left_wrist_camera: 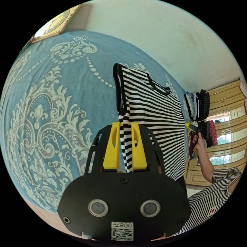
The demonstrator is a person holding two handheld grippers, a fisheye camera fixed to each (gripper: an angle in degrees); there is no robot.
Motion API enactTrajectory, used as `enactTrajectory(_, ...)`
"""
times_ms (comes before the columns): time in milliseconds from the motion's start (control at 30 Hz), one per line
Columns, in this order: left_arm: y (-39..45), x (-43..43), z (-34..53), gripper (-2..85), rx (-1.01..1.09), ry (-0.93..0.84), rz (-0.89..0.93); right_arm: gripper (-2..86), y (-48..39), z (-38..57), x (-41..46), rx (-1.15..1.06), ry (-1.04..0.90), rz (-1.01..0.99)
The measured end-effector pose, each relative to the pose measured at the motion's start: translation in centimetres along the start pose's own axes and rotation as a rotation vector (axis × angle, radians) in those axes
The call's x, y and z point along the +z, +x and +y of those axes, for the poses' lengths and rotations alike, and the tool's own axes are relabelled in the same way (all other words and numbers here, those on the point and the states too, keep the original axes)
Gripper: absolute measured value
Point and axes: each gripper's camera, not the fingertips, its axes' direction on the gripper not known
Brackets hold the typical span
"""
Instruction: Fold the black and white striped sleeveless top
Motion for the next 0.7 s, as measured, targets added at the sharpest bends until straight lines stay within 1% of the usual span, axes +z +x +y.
enactTrajectory(67, 0.6, 0.6, -0.2, 3.7, 0.007, -0.01, -0.076, 5.8, -0.5, -0.5, 0.8, 0.0, -0.037, -0.014)
enactTrajectory(133, 0.5, 0.6, -0.2, 2.8, -0.003, -0.018, -0.059, 4.8, -0.7, -0.7, 1.6, 0.012, -0.084, 0.042)
enactTrajectory(233, 0.6, -0.8, 0.3, 1.9, -0.002, 0.027, -0.066, 3.8, -0.8, -0.5, 0.3, 0.005, -0.079, 0.031)
enactTrajectory(333, 0.9, -1.9, 0.8, 1.6, 0.01, 0.064, -0.101, 3.4, -1.4, 0.1, -2.1, -0.028, -0.051, 0.101)
enactTrajectory(467, 0.8, 0.5, 1.1, 1.7, 0.007, 0.001, -0.145, 3.6, -0.9, 0.7, -1.5, 0.004, -0.078, 0.116)
enactTrajectory(567, 0.6, -0.1, 1.8, 2.0, -0.041, 0.033, -0.107, 4.3, -1.0, 1.2, -3.0, 0.012, -0.07, 0.082)
enactTrajectory(700, 1.5, -2.0, 4.1, 2.9, -0.031, 0.057, -0.126, 4.8, -1.6, 3.2, -6.3, 0.008, -0.034, 0.11)
